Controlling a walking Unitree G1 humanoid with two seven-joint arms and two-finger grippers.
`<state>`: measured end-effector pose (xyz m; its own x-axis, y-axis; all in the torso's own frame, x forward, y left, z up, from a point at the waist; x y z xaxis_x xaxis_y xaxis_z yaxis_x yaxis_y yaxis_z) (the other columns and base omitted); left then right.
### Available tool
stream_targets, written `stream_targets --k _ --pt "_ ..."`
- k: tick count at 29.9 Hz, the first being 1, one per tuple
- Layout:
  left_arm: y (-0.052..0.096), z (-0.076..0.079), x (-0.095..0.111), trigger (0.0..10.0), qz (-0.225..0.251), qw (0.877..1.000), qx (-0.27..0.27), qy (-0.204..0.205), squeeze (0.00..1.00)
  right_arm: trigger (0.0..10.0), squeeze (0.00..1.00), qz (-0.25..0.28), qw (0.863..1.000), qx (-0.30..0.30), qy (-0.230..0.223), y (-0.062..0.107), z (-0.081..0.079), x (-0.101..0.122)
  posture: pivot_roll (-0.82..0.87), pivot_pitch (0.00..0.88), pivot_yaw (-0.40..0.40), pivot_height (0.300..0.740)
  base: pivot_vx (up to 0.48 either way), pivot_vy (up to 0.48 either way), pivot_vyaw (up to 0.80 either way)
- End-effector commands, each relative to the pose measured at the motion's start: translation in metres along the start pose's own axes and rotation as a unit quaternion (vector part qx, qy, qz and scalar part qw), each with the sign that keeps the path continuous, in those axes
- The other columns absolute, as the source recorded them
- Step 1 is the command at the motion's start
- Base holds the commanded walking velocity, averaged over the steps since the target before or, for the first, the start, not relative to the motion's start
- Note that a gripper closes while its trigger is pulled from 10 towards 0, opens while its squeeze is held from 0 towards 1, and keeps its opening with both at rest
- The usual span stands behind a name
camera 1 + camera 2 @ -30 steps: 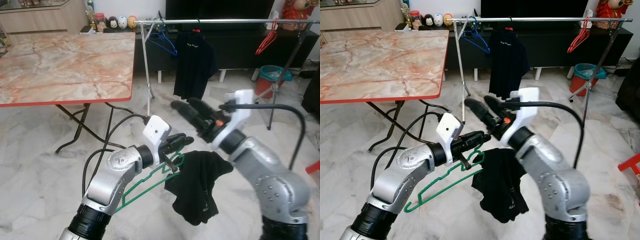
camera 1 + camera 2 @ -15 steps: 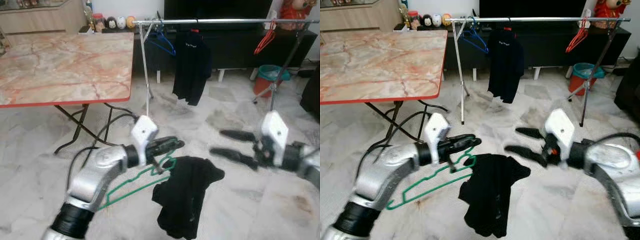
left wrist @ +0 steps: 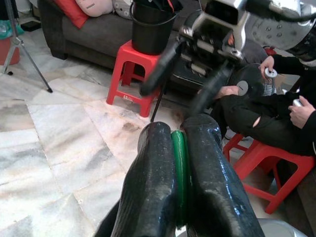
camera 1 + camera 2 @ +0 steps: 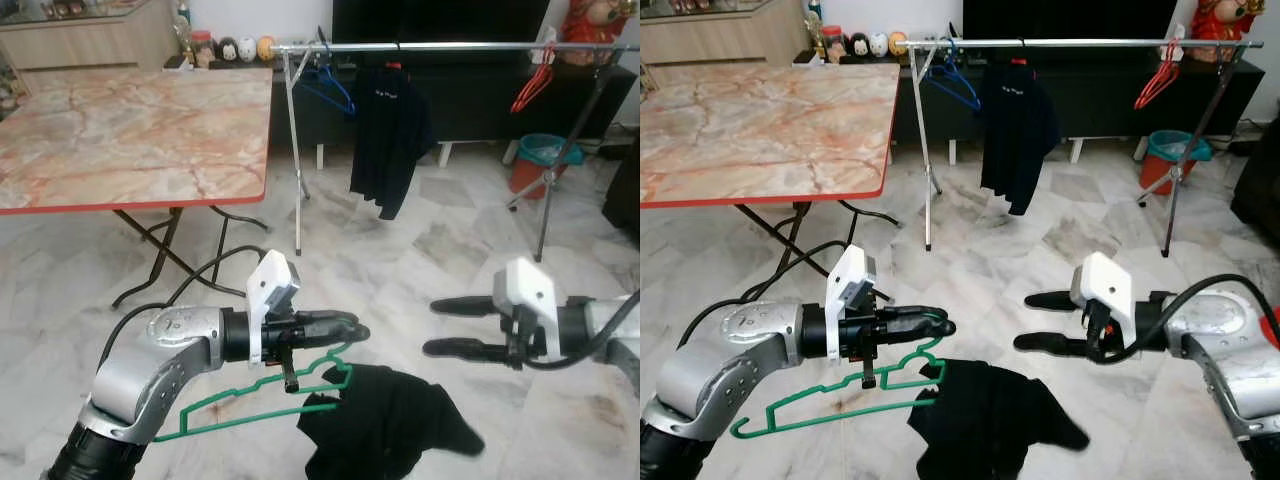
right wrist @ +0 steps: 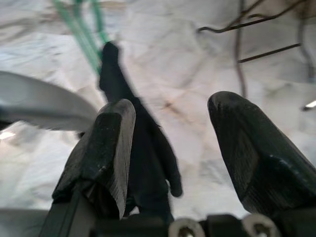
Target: Hang hanger
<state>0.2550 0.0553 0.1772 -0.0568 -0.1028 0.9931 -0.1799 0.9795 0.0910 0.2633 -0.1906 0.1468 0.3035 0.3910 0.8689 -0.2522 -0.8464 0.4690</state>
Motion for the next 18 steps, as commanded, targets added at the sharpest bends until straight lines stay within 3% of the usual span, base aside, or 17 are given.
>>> stream_targets --k 1,4,8,18 --pt "0.002 -0.001 0.008 10.0 0.008 1.0 -0.004 -0.011 0.0 10.0 0.0 -0.012 1.0 0.023 0.004 -0.001 -0.006 -0.003 0.04 0.0 0.006 0.74 0.0 0.0 0.0" --pt "0.002 -0.002 0.01 10.0 0.01 1.0 -0.003 -0.012 0.0 10.0 0.0 -0.029 0.999 0.035 0.002 -0.001 -0.009 -0.011 0.04 0.0 0.008 0.74 0.0 0.0 0.0" --pt "0.001 -0.001 0.013 10.0 0.013 1.0 -0.007 -0.011 0.0 10.0 0.0 -0.072 0.997 0.012 0.003 -0.004 -0.001 -0.03 0.04 0.0 0.01 0.74 0.0 0.0 0.0" --pt "-0.001 0.001 0.016 10.0 0.02 1.0 -0.011 -0.01 0.0 10.0 0.0 -0.056 0.998 0.014 -0.002 -0.021 0.001 -0.04 0.05 0.0 0.014 0.74 0.0 0.0 0.0"
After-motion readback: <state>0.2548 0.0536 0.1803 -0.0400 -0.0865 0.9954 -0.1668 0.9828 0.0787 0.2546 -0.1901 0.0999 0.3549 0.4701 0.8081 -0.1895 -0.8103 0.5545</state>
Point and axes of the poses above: a point about 5 cm out from each wrist's last joint towards the gripper, its own y axis pointing back from the gripper into the wrist, its own x axis along the axis of the wrist's last joint, z = x × y, the point moved 4 cm from there along -y, pointing out of the wrist towards the gripper, and after that the axes turned 11 degrees about -y, right-handed, at the moved point
